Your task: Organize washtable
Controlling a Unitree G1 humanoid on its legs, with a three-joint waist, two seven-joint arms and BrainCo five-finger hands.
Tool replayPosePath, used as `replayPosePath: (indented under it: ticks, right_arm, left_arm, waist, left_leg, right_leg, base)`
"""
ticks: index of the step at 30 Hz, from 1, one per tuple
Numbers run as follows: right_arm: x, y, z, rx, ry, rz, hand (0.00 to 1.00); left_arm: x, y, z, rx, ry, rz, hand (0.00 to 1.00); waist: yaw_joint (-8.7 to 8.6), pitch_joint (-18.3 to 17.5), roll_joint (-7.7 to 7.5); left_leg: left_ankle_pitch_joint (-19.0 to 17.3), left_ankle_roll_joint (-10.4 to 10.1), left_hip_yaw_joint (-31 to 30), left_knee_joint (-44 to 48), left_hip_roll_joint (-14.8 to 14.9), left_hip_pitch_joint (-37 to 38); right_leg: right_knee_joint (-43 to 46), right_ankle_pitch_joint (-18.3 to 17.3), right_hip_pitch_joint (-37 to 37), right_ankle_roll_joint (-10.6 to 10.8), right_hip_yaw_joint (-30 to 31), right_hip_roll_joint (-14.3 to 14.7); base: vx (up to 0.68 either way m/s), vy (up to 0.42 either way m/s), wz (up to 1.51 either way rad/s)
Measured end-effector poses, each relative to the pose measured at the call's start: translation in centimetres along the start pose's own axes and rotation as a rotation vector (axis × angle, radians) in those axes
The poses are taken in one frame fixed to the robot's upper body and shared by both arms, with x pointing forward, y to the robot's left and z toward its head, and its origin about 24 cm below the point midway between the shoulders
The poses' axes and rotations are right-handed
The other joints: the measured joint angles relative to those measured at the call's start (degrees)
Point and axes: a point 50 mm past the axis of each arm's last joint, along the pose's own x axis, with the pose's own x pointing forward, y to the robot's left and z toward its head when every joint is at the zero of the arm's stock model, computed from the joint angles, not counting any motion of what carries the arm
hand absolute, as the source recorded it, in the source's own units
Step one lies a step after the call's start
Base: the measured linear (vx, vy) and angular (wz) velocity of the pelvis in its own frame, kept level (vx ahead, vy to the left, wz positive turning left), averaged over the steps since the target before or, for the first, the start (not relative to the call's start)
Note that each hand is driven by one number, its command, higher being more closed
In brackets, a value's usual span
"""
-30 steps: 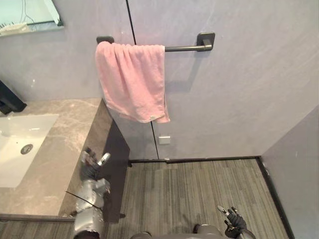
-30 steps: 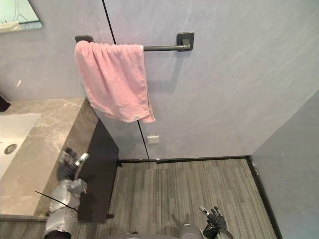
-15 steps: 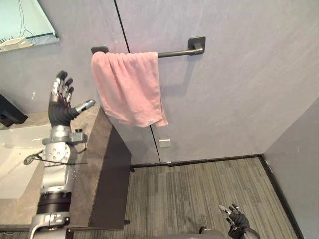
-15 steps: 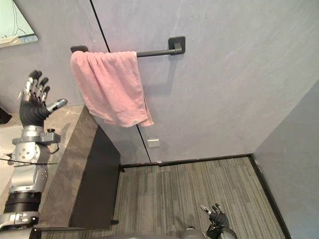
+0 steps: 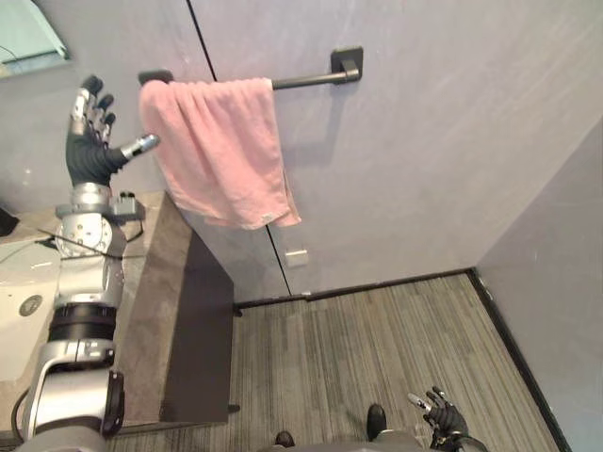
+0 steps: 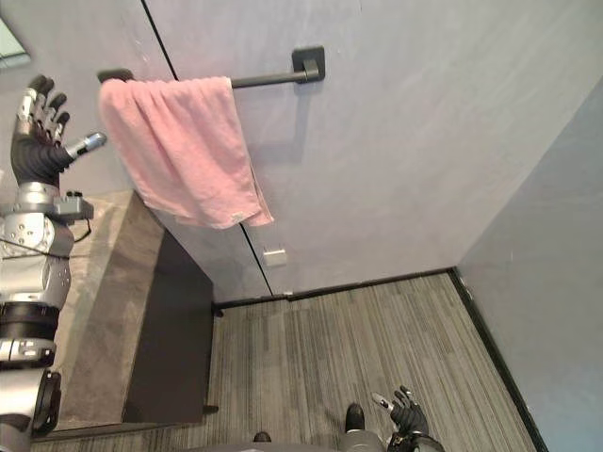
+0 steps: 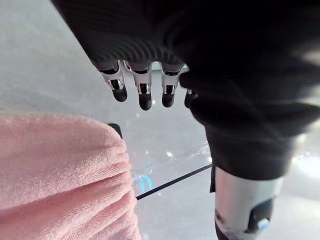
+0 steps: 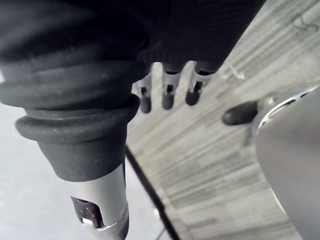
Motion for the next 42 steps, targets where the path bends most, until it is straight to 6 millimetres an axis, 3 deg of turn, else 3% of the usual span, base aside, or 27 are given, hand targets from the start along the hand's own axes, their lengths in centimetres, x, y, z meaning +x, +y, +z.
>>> replayPosePath:
  ticks: [4,8,12,27,34,40,42]
  right_arm:
    - [0.3,1.0,1.1,0.006,-0.045,0.036,0.0]
    - [0.9,2.9,3.0,0.003,-0.106,0.116,0.0]
    - [1.0,4.2,3.6,-0.01,-0.136,0.161,0.0]
    - [1.0,4.0,3.8,-0.015,-0.145,0.16,0.0]
    - [0.9,4.3,3.2,-0.035,-0.12,0.174,0.0]
    - [0.8,3.7,2.2,-0.044,-0.083,0.154,0.0]
    - [0.7,3.7,2.1,-0.055,-0.08,0.154,0.0]
  left_arm:
    - [1.9,-0.2,1.0,-0.01,-0.017,0.004,0.0]
    - [4.3,1.0,4.2,-0.02,-0.128,0.072,0.0]
    - [5.0,1.7,5.3,-0.037,-0.167,0.135,0.0]
    - [4.7,3.8,4.7,-0.094,-0.139,0.249,0.0]
    - [4.1,4.1,3.9,-0.084,-0.113,0.257,0.0]
    - [3.7,5.4,4.0,-0.103,-0.124,0.331,0.0]
    - [3.0,5.9,3.2,-0.09,-0.097,0.343,0.0]
  waist:
    - [-0.15,1.34,-1.36]
    - [0.23,4.53,-3.9]
    - [0.3,5.6,-4.63]
    - [0.2,6.8,-4.56]
    - [0.24,6.82,-4.54]
    - [0.89,6.82,-4.5]
    - [0.82,6.8,-4.17]
  left_leg:
    - [0.09,-0.12,1.55,0.27,0.1,-2.54]
    - [0.06,-0.13,4.12,0.81,0.15,-3.8]
    - [-0.04,-0.19,5.16,1.06,0.06,-4.7]
    - [-0.71,-0.46,5.51,2.53,0.82,-4.61]
    - [-0.72,-0.46,4.52,2.44,0.76,-3.57]
    - [-0.67,-0.44,3.9,2.08,0.56,-2.61]
    - [-0.66,-0.44,3.72,1.88,0.44,-2.56]
  right_leg:
    - [0.01,0.95,-3.22,-0.36,1.61,0.28]
    - [-0.58,2.23,-5.38,-0.68,4.21,0.64]
    - [-2.52,3.64,-5.92,-0.69,5.33,0.69]
    - [-3.78,4.6,-4.84,-0.99,5.73,0.93]
    - [-3.85,4.55,-2.9,-0.97,4.71,0.76]
    - [-3.85,4.41,-2.08,-0.86,4.08,0.53]
    - [-3.86,4.26,-1.93,-0.65,3.45,0.36]
  base:
    - [0.01,-0.015,-0.23]
    - [-0.01,-0.01,-0.26]
    - [-0.02,-0.006,-0.17]
    - [-0.01,-0.001,-0.02]
    - [0.0,0.005,0.08]
    - [-0.01,0.003,0.05]
    - [0.0,0.006,0.07]
